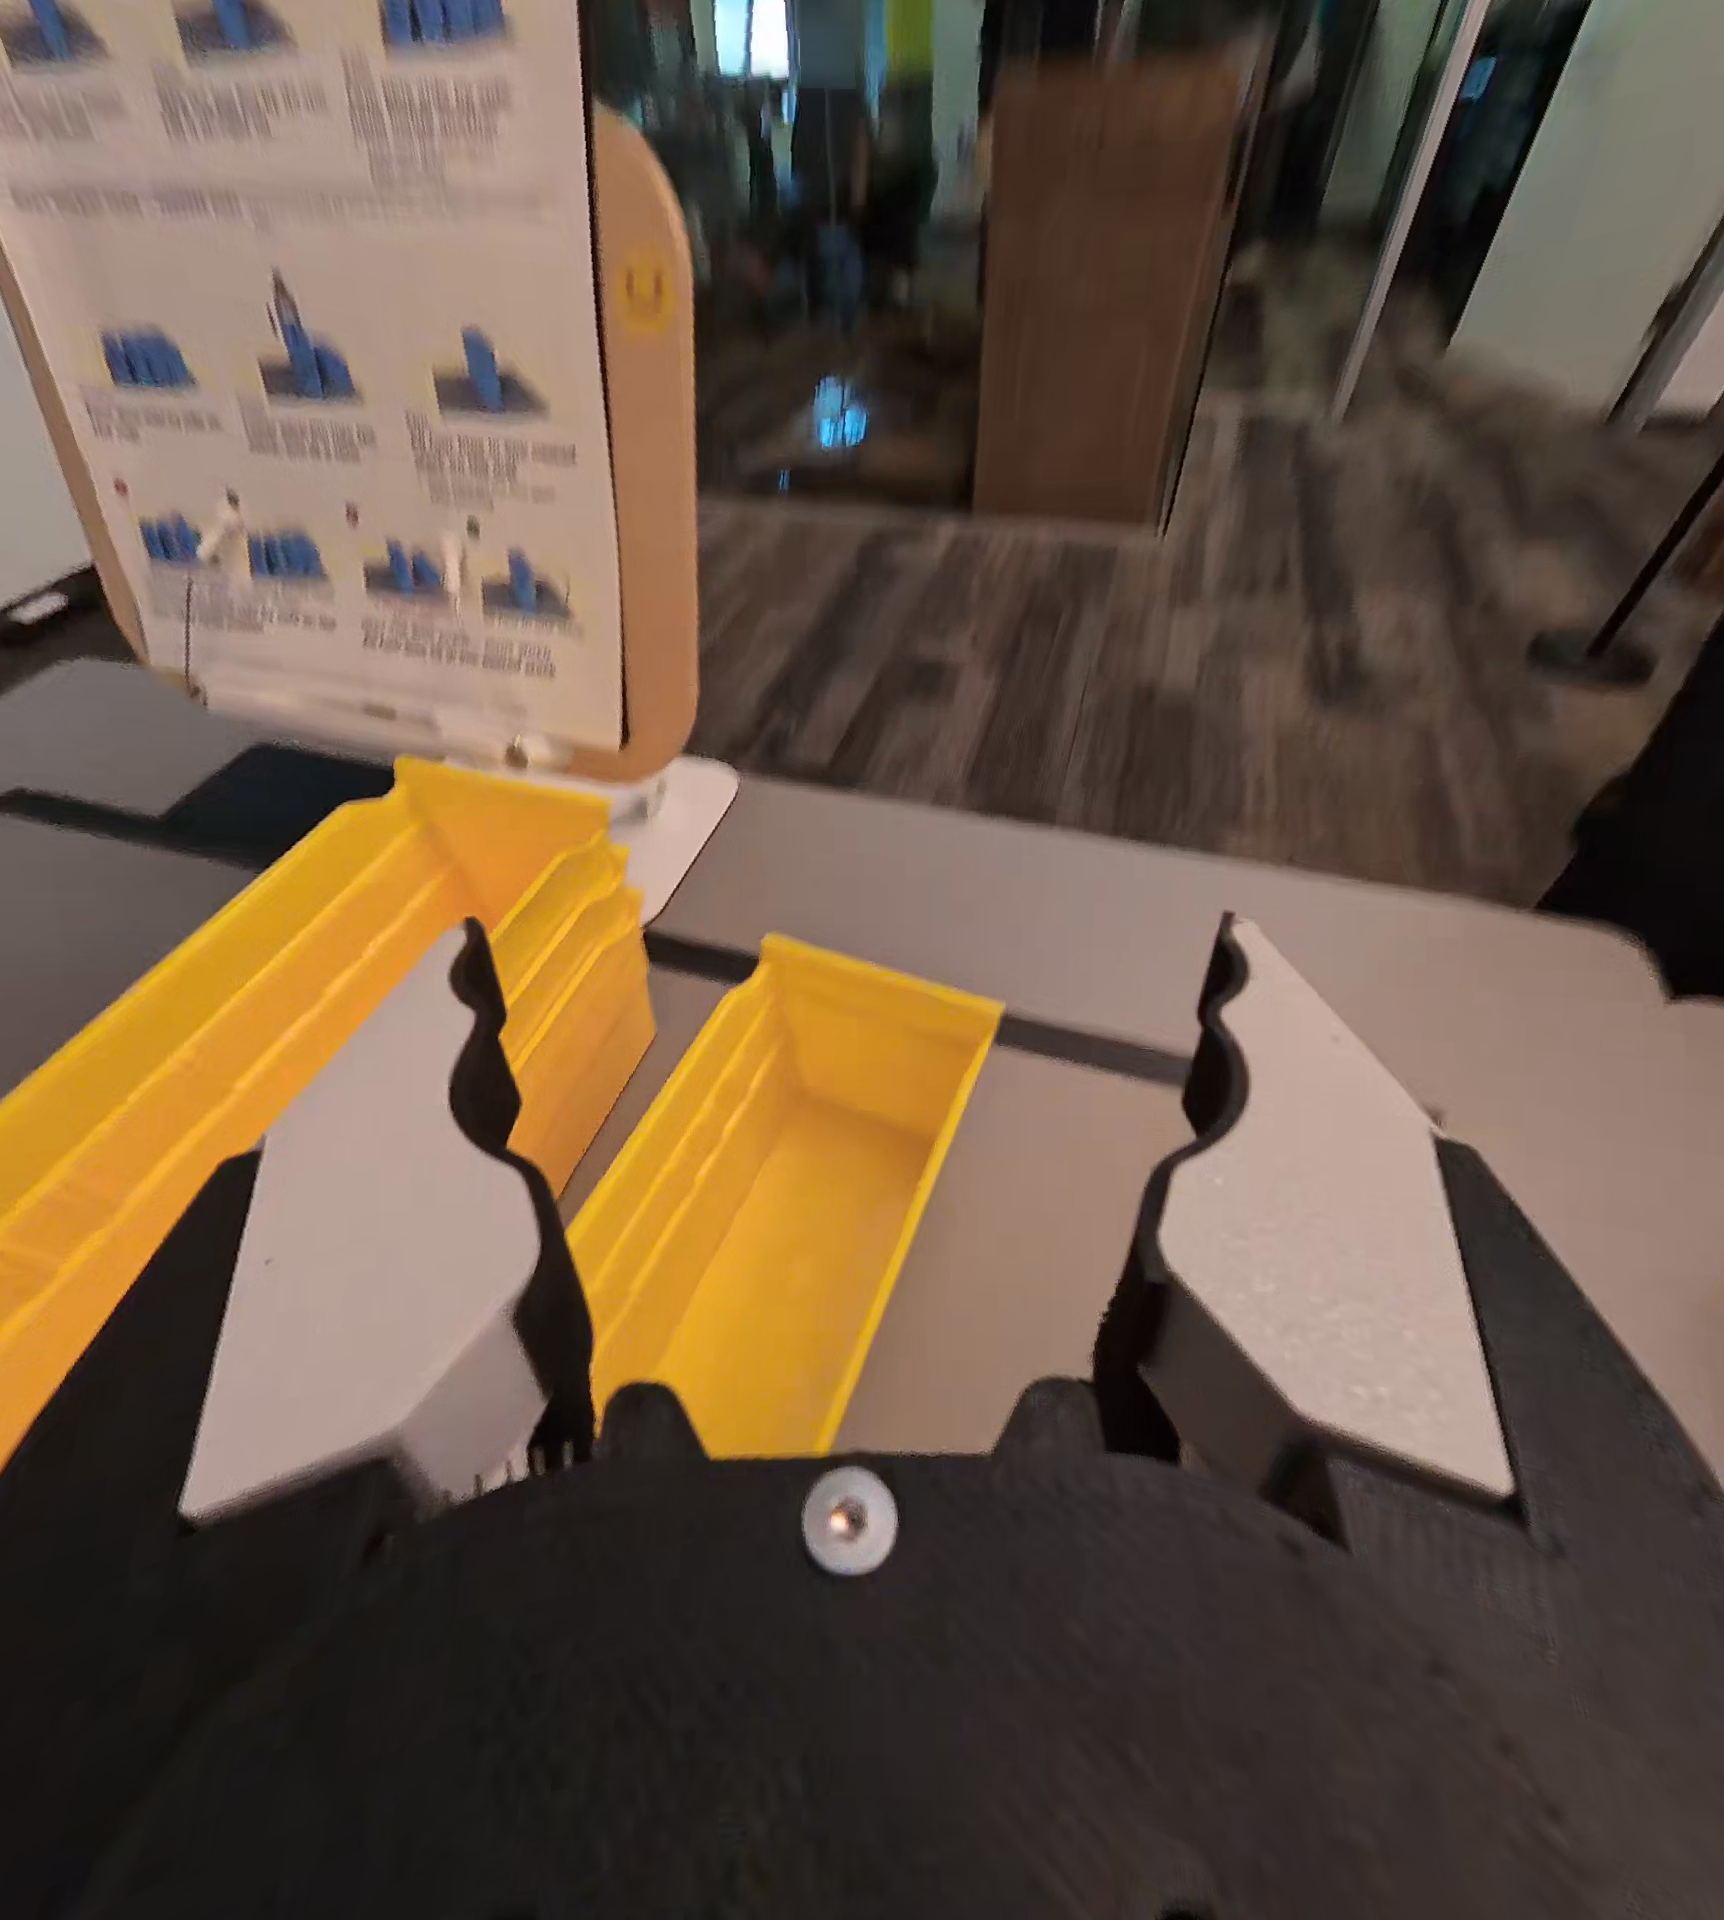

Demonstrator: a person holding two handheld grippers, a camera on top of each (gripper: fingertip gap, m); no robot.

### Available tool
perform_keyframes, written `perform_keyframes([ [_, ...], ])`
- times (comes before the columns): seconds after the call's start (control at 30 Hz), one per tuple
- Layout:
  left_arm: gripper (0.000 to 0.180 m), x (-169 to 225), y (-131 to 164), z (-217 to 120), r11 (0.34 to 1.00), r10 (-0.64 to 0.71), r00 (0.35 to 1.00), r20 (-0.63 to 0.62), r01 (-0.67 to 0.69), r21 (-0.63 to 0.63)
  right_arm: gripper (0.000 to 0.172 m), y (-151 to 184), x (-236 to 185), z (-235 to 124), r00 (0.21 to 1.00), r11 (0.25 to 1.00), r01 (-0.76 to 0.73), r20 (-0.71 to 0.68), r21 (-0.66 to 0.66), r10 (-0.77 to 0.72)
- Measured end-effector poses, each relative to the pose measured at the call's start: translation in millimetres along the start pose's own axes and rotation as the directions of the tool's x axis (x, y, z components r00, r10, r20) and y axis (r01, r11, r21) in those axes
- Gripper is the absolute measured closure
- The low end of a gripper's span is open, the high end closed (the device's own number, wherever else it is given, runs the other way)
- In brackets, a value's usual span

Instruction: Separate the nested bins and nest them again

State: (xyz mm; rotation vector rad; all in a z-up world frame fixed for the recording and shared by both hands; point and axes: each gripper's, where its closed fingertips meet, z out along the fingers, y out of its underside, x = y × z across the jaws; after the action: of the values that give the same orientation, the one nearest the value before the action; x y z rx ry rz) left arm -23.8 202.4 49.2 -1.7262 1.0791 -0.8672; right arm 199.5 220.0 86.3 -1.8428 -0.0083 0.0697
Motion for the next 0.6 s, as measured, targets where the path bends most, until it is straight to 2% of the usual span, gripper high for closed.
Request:
perform_keyframes([
  [0.1,0.046,-1.6,14.5,7.3,0.999,-0.014,0.999,0.033,0.016,-0.046,0.04,-7.8,23.6,-9.4,0.998,0.989,0.044,-0.044,0.14,-0.038],
  [0.17,0.044,-3.8,26.9,11.1,0.994,-0.063,0.997,0.047,0.067,-0.091,0.049,-13.9,40.0,-13.0,0.995,0.963,0.085,-0.078,0.255,-0.067],
  [0.3,0.044,-19.2,29.8,19.2,0.984,-0.096,0.987,0.129,0.113,-0.138,0.05,-11.7,69.4,-21.3,0.994,0.947,0.051,-0.107,0.318,-0.017],
  [0.47,0.047,-17.7,12.9,47.4,0.941,-0.182,0.976,0.117,0.208,-0.268,0.053,-4.2,87.7,-20.4,0.996,0.937,0.014,-0.084,0.348,0.016],
  [0.5,0.049,-19.5,12.9,52.4,0.925,-0.19,0.973,0.13,0.222,-0.309,0.053,-1.9,90.2,-18.5,0.996,0.941,0.024,-0.087,0.339,0.006],
  [0.6,0.037,-27.3,22.1,57.5,0.844,-0.209,0.954,0.215,0.287,-0.453,0.053,1.8,90.6,-15.6,0.998,0.938,0.054,-0.059,0.342,-0.036],
])
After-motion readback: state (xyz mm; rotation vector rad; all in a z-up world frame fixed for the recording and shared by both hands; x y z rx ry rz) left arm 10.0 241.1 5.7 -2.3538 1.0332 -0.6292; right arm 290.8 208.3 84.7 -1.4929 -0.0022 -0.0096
